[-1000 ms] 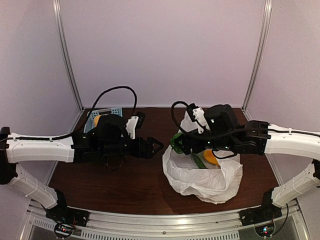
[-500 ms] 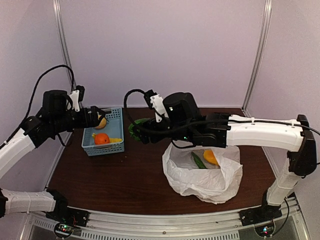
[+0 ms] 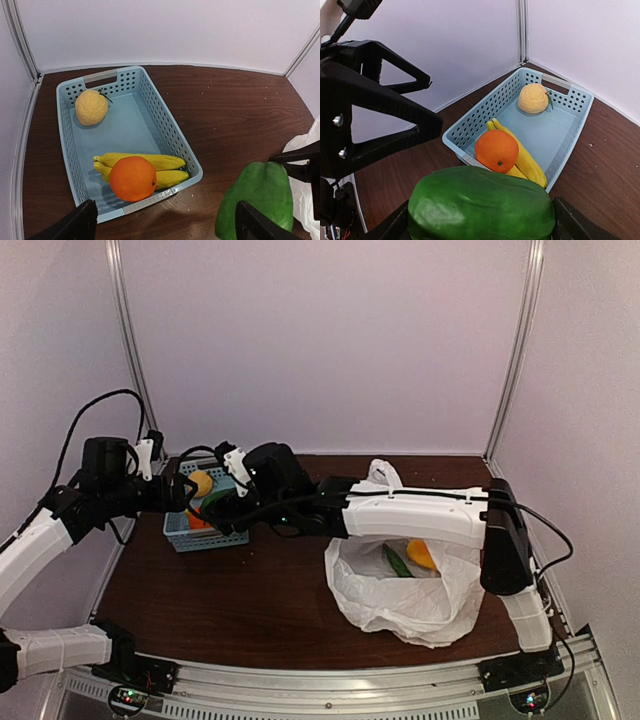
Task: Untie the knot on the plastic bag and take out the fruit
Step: Place the fake fruit in the bin.
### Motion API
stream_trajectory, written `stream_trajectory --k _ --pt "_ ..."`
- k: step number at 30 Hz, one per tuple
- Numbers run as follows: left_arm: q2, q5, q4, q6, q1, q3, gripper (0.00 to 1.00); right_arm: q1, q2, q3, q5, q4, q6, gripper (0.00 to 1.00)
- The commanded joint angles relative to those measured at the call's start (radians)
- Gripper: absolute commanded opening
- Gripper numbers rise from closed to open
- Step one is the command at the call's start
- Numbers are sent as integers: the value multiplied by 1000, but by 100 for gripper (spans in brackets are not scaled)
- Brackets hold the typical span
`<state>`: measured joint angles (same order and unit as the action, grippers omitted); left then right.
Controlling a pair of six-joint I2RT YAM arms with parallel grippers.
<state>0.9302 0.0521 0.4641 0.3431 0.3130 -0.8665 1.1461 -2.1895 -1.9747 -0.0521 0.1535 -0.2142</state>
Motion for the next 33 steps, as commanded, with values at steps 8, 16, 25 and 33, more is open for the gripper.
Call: stream_trajectory --k 8,16,25,33 --pt "-50 -128 -80 -59 -9 40 97 -32 -234 -239 43 7 2 65" --pt "-47 -142 -79 -56 -9 42 98 -69 -328 -338 34 13 1 65" --pt "-30 -130 -82 -50 -9 44 98 -86 -414 -428 31 32 9 68" --pt "-17 -119 -82 -50 -11 43 98 -87 -398 -428 38 29 28 99"
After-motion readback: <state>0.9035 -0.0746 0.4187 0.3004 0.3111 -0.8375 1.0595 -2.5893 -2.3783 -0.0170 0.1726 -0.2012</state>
